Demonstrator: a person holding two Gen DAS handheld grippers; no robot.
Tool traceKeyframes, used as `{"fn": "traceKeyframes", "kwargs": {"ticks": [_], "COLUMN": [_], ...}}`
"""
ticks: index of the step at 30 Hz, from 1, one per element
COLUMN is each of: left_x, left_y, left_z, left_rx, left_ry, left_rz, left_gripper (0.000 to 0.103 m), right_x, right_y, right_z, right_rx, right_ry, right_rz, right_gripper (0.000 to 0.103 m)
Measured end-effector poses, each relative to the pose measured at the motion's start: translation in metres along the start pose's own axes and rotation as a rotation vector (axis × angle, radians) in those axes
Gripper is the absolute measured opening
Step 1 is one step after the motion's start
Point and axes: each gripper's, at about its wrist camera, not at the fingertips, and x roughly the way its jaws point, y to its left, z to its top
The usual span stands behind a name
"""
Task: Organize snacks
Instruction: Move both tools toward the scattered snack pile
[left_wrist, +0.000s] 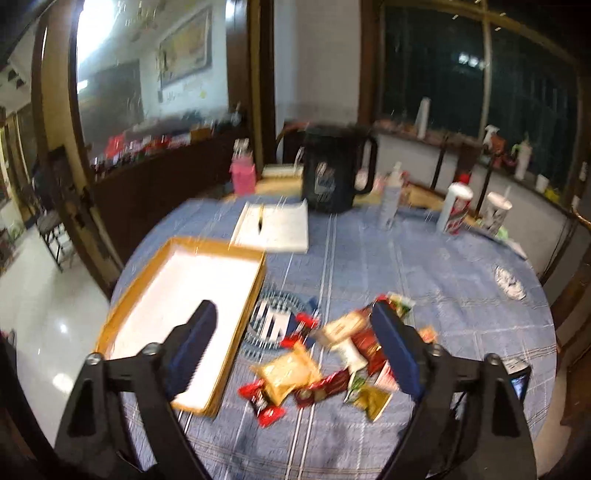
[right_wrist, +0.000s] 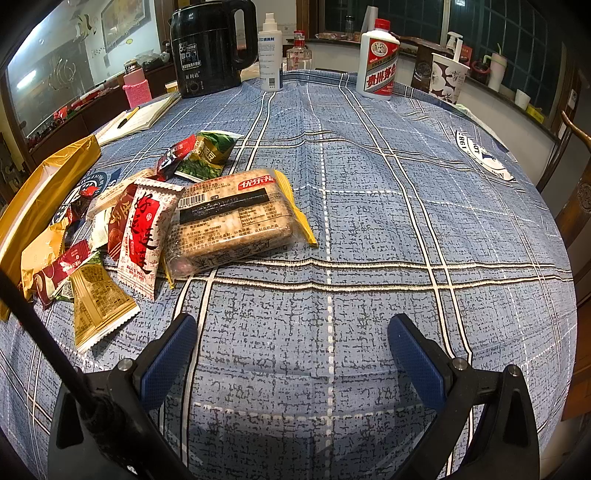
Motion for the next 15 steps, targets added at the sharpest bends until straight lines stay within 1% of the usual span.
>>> {"fn": "traceKeyframes", "kwargs": {"ticks": [2, 6, 8, 11, 12, 14, 15], "left_x": [0.004, 0.000, 0.006, 0.019, 0.026, 0.032, 0.034], "left_y": [0.011, 0.028, 0.037, 0.049, 0.051, 0.053, 0.055], "left_z": [-0.004, -0.009, -0.012, -0.018, -0.022, -0.027, -0.029], "left_rx": [-0.034, -0.078, -0.110, -0.175, -0.189, -0.203, -0.215], "left_ry": [0.019, -0.008, 0.022, 0.090, 0.124, 0.150, 0.159], "left_rz": [-0.014, -0.020, -0.041, -0.087, -0.100, -0.133, -0.154], "left_gripper": [0.083, 0.083, 0.083, 0.083, 0.083, 0.083, 0.083], "right_x": [0.000, 0.001, 0.002, 0.004, 0.006, 0.005, 0.003], "right_y": [0.000, 0.000, 0.000, 0.002, 0.002, 0.003, 0.001], "right_z": [0.000, 0.000, -0.001, 0.001, 0.005, 0.005, 0.004], "right_rx": [0.000, 0.000, -0.001, -0.016, -0.038, -0.062, -0.060], "right_ry": [0.000, -0.001, 0.000, 0.018, 0.037, 0.046, 0.039], "right_rz": [0.000, 0.000, 0.000, 0.002, 0.022, 0.061, 0.088], "right_gripper": [0.103, 0.103, 0.103, 0.103, 0.103, 0.102, 0.099]}}
